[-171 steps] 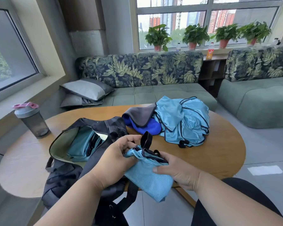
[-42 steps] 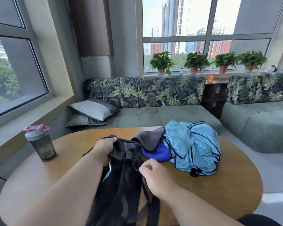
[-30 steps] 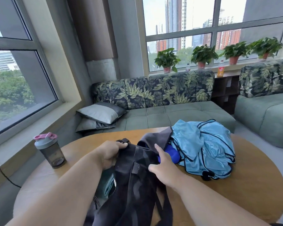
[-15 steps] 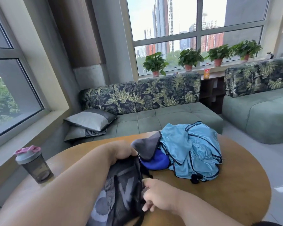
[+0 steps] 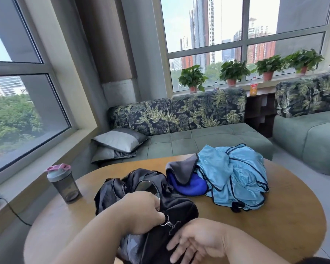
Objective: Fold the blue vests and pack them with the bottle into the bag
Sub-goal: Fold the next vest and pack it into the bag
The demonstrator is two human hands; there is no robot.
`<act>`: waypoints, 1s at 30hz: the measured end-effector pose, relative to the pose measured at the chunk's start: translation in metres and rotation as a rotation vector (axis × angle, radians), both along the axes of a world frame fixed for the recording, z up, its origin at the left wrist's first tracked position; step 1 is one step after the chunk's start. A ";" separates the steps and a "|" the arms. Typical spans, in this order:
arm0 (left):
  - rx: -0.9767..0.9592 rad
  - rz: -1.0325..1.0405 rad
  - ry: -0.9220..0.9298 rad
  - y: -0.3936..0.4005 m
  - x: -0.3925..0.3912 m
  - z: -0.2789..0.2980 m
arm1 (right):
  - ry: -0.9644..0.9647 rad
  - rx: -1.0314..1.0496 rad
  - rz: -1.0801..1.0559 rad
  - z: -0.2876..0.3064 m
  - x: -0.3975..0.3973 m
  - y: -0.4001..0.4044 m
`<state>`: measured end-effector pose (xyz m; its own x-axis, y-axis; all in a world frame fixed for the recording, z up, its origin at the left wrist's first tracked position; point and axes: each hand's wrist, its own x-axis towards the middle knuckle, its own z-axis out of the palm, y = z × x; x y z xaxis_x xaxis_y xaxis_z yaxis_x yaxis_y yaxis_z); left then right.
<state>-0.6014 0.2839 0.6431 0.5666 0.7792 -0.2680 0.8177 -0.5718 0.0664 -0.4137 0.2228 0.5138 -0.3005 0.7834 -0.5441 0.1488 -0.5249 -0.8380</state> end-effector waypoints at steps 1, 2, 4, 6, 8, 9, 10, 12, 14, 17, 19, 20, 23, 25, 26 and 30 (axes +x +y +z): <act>0.017 0.006 -0.006 -0.006 -0.010 -0.002 | 0.019 0.001 0.005 0.005 0.002 -0.002; 0.048 0.010 -0.011 -0.012 -0.021 -0.006 | 0.020 0.013 -0.022 0.009 0.004 -0.005; 0.102 0.041 -0.053 -0.020 -0.044 -0.014 | -0.041 0.064 -0.154 0.015 0.006 -0.007; 0.149 0.090 -0.125 -0.025 -0.062 -0.023 | -0.137 0.130 -0.326 0.014 0.006 -0.006; 0.205 0.148 -0.183 -0.029 -0.076 -0.029 | -0.243 0.198 -0.474 0.011 0.002 -0.006; 0.239 0.178 -0.209 -0.031 -0.081 -0.031 | -0.282 0.238 -0.531 0.009 -0.001 -0.005; 0.281 0.205 -0.241 -0.031 -0.085 -0.033 | -0.306 0.275 -0.565 0.006 -0.004 -0.005; 0.354 0.257 -0.320 -0.029 -0.092 -0.036 | -0.309 0.337 -0.572 0.002 -0.012 -0.006; 0.414 0.332 -0.366 -0.023 -0.097 -0.040 | -0.274 0.379 -0.542 -0.002 -0.022 -0.006; 0.448 0.417 -0.352 -0.013 -0.103 -0.048 | -0.329 0.391 -0.529 -0.004 -0.030 -0.008; 0.414 0.466 -0.293 -0.006 -0.107 -0.053 | -0.406 0.383 -0.491 -0.007 -0.030 -0.008; 0.376 0.468 -0.255 -0.003 -0.109 -0.055 | -0.451 0.383 -0.461 -0.009 -0.029 -0.008; 0.280 0.431 -0.096 0.002 -0.110 -0.058 | -0.547 0.382 -0.411 -0.018 -0.027 -0.007; 0.284 0.446 -0.080 0.003 -0.110 -0.060 | -0.552 0.387 -0.425 -0.022 -0.025 -0.006; 0.295 0.460 -0.102 0.005 -0.109 -0.061 | -0.550 0.396 -0.434 -0.022 -0.024 -0.005; 0.350 0.489 -0.251 0.017 -0.111 -0.065 | -0.516 0.421 -0.406 -0.021 -0.022 -0.003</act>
